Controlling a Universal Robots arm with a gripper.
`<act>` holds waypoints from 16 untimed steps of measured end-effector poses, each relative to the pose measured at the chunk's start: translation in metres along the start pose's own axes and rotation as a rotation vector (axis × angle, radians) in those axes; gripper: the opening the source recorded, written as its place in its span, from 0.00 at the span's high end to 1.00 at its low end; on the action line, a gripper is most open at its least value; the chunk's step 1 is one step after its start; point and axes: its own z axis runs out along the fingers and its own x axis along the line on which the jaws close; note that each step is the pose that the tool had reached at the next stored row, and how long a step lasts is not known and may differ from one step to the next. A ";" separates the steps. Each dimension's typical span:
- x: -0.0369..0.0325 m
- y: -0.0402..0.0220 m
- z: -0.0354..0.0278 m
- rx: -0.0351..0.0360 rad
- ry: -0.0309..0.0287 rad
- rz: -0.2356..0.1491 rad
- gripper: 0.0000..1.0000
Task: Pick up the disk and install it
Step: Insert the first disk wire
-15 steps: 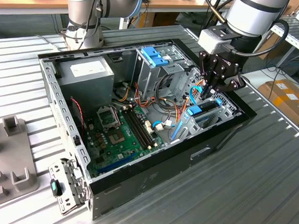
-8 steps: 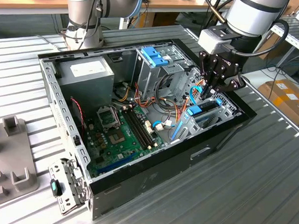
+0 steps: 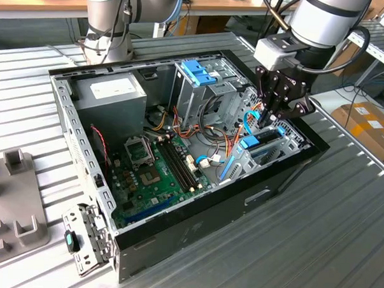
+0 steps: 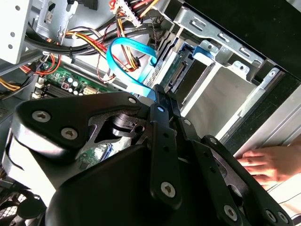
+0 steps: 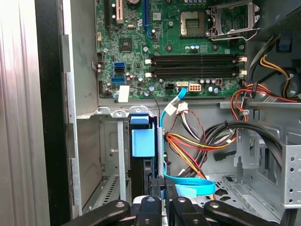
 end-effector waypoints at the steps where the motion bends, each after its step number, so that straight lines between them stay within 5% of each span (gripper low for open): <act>1: 0.0000 0.0000 0.0000 0.0002 0.0001 0.000 0.84; 16: 0.0071 -0.0002 0.0011 0.0044 -0.0001 0.000 0.84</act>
